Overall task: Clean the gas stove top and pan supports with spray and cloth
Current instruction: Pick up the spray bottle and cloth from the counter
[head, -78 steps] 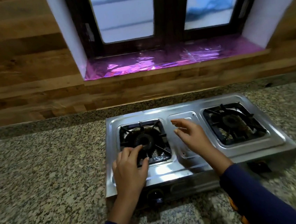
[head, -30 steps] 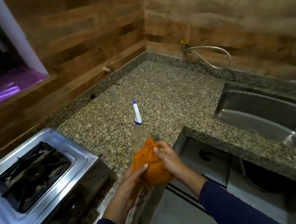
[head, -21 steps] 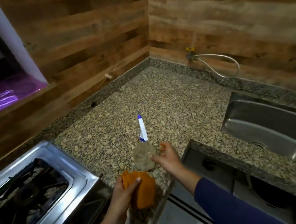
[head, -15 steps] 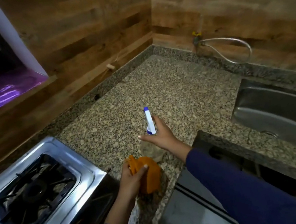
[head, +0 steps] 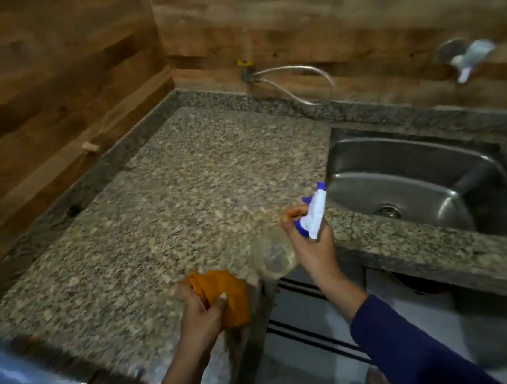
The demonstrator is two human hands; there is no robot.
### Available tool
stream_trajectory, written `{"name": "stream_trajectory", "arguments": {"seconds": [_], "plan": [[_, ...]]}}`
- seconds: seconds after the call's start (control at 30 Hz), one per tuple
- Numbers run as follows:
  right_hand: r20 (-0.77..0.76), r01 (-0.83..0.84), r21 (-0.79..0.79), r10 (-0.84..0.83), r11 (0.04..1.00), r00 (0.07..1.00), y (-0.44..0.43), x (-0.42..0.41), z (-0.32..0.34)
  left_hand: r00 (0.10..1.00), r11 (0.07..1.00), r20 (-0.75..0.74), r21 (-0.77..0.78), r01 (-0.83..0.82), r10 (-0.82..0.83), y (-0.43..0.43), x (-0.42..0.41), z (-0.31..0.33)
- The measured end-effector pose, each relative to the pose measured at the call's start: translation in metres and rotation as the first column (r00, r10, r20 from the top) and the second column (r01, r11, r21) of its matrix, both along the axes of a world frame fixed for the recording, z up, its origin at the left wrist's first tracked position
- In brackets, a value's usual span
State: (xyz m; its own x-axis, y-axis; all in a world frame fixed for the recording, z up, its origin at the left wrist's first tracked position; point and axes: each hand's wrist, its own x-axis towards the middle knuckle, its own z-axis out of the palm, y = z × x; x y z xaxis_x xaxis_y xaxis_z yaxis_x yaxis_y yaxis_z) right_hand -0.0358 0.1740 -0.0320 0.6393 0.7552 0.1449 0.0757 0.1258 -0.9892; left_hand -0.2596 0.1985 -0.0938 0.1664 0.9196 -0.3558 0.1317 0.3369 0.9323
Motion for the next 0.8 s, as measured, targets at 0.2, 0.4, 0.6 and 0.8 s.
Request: {"name": "stream_trajectory", "arguments": {"seconds": [0.2,0.4,0.6,0.8], "plan": [[0.097,0.258,-0.072,-0.251,0.964,0.963,-0.073,0.159,-0.008,0.953,0.954,-0.056,0.025,0.299,-0.298,-0.004,0.167,-0.002],[0.138,0.443,-0.120,-0.427,0.888,0.894,-0.145,0.297,-0.013,0.844,0.844,0.039,-0.039,0.535,-0.534,-0.037,0.354,-0.003],[0.114,0.447,-0.190,-0.433,0.874,0.894,-0.166,0.376,-0.026,0.819,0.806,0.107,-0.142,0.574,-0.564,-0.062,0.465,-0.018],[0.083,0.262,-0.242,-0.250,0.934,0.965,-0.155,0.387,-0.037,0.796,0.802,-0.108,-0.129,0.583,-0.596,-0.068,0.469,-0.044]]}}
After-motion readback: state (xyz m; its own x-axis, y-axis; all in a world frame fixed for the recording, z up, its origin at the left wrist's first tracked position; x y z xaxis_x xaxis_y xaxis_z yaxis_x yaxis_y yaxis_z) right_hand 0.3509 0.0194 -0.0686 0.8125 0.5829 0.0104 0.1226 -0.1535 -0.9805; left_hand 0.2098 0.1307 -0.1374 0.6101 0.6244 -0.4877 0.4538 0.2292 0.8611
